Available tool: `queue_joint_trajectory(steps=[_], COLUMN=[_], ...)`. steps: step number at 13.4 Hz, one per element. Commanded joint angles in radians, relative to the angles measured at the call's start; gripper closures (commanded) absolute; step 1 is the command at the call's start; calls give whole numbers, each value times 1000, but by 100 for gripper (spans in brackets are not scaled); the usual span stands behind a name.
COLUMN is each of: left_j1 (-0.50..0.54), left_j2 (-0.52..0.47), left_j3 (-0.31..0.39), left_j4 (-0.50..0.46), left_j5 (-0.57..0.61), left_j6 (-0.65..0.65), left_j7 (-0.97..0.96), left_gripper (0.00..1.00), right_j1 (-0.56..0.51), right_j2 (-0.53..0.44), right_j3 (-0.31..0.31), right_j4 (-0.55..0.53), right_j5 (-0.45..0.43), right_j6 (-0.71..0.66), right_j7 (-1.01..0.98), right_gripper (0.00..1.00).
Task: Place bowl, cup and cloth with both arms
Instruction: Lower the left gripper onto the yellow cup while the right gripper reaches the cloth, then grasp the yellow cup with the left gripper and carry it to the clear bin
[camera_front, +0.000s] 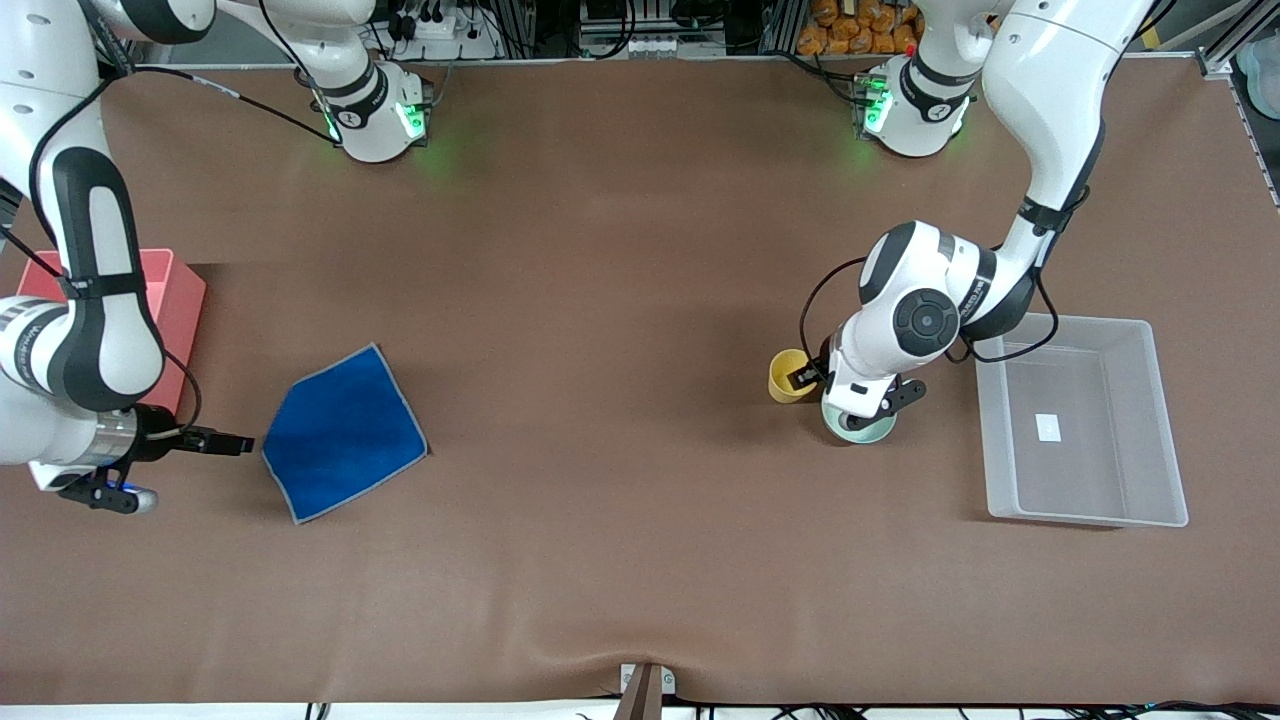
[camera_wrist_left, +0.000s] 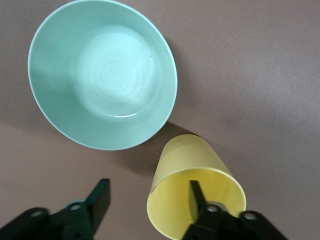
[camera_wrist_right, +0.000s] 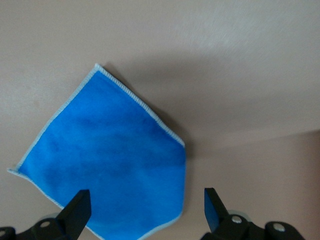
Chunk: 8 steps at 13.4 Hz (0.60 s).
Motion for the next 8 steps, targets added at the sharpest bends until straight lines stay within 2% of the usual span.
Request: queue_joint_trajectory(steps=[1,2,5,8], left_j1=[-3,2,8,41], left_j2=[-11,-12,-23,-93], left_j3=[-2,-2,-2,-3], left_j4=[-22,-19,-15,-15], left_j5=[9,9,9,9], left_j6=[31,31,30,13], left_j7=[-22,-22,-19,4], left_gripper=[94,100,100,100], right_j1=[-13,-7,-1,1], right_j2=[14,12,14,14], right_j3=[14,14,17,17], right_j4=[-79,-108,-156,-180], right_j5=[51,49,52,54], right_j6=[123,172,214,214], right_j7=[-6,-8,-8,-6], right_gripper=[0,0,0,0])
